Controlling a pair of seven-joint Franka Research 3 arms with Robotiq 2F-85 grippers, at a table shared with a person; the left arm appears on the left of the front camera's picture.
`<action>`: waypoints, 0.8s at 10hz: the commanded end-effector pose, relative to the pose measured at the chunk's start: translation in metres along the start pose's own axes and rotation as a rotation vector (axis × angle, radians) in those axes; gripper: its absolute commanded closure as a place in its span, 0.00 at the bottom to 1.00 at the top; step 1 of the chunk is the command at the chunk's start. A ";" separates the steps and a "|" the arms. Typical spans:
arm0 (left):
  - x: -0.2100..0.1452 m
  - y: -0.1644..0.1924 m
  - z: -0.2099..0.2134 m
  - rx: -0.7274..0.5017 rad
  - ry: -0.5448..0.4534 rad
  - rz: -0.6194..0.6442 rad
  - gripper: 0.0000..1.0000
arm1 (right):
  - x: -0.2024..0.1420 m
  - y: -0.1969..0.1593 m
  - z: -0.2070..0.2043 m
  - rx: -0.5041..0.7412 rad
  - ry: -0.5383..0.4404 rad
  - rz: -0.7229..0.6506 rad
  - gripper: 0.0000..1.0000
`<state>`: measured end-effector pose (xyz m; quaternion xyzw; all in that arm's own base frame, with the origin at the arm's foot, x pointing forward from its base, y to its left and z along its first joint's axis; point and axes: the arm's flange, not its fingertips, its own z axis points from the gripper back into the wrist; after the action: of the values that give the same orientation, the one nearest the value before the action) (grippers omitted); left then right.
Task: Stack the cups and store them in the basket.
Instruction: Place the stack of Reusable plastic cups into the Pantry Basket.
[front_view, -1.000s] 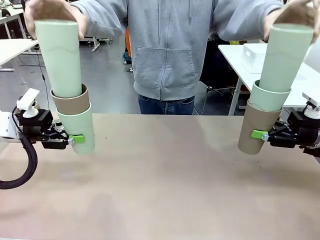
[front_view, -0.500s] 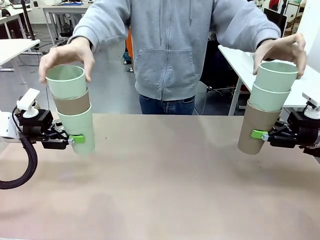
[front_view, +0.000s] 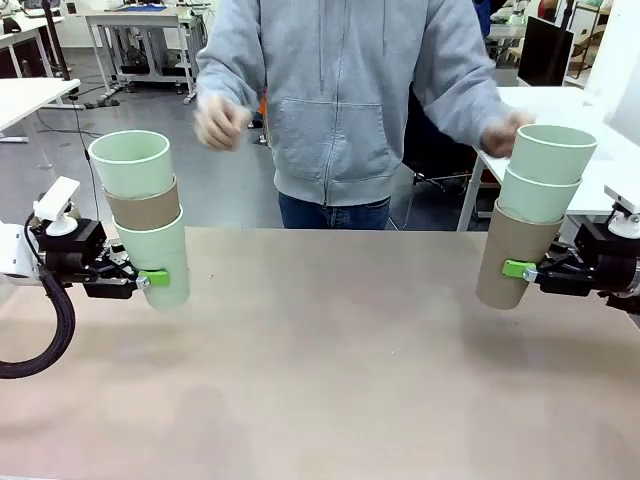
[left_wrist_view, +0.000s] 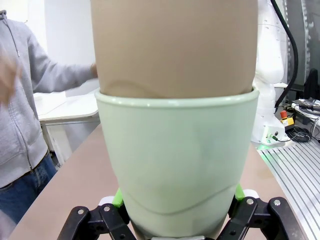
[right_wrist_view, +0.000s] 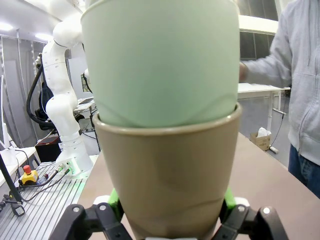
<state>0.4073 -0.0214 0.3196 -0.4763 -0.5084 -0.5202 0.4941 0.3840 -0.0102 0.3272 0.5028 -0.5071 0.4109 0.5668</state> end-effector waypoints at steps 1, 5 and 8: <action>0.004 0.000 -0.001 -0.005 -0.008 -0.008 0.15 | 0.003 0.001 0.000 0.000 -0.002 0.008 0.14; 0.004 0.000 -0.001 -0.005 -0.008 -0.008 0.15 | 0.003 0.001 0.000 0.000 -0.002 0.008 0.14; 0.004 0.000 -0.001 -0.005 -0.008 -0.008 0.15 | 0.003 0.001 0.000 0.000 -0.002 0.008 0.14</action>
<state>0.4073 -0.0214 0.3196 -0.4763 -0.5084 -0.5202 0.4941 0.3840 -0.0102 0.3269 0.5030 -0.5069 0.4107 0.5669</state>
